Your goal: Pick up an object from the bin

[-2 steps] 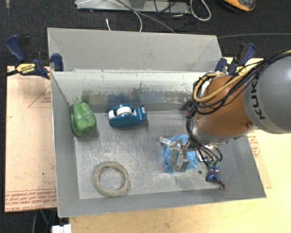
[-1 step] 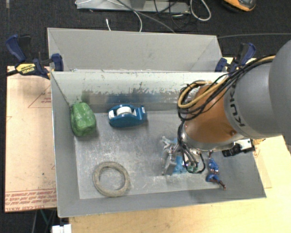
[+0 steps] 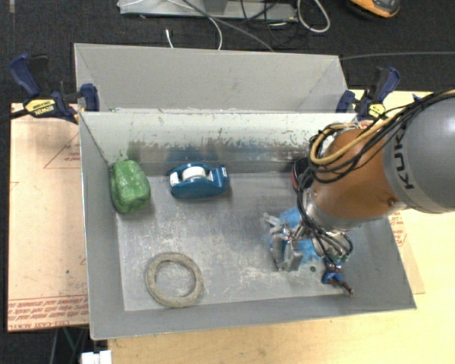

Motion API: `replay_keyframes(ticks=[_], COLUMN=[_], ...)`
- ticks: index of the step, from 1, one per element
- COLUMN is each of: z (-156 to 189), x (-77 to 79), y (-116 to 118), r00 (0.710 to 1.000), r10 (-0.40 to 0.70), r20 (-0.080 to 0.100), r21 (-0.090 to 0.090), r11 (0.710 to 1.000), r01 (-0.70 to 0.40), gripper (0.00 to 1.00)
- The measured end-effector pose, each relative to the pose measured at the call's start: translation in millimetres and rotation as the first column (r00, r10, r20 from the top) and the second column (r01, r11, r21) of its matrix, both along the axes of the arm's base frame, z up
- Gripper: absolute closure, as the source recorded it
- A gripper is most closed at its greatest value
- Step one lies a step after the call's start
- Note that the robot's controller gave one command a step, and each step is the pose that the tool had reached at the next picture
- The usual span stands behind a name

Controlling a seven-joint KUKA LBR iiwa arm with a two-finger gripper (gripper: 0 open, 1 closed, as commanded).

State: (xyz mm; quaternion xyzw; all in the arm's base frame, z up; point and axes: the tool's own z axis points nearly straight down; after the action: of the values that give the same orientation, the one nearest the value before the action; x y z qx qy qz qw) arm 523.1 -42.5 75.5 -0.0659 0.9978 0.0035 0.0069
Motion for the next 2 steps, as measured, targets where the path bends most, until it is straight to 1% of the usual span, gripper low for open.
replay_keyframes(ticks=[1,2], z=[-1.3,6.2], x=[-2.8,7.9], y=[-4.6,14.6], r00=[0.995,0.984], r10=[-0.096,-0.178], r20=[-0.001,-0.002], r21=[0.002,0.002], r11=[0.995,0.984], r01=[0.096,0.178], gripper=[1.0,1.0])
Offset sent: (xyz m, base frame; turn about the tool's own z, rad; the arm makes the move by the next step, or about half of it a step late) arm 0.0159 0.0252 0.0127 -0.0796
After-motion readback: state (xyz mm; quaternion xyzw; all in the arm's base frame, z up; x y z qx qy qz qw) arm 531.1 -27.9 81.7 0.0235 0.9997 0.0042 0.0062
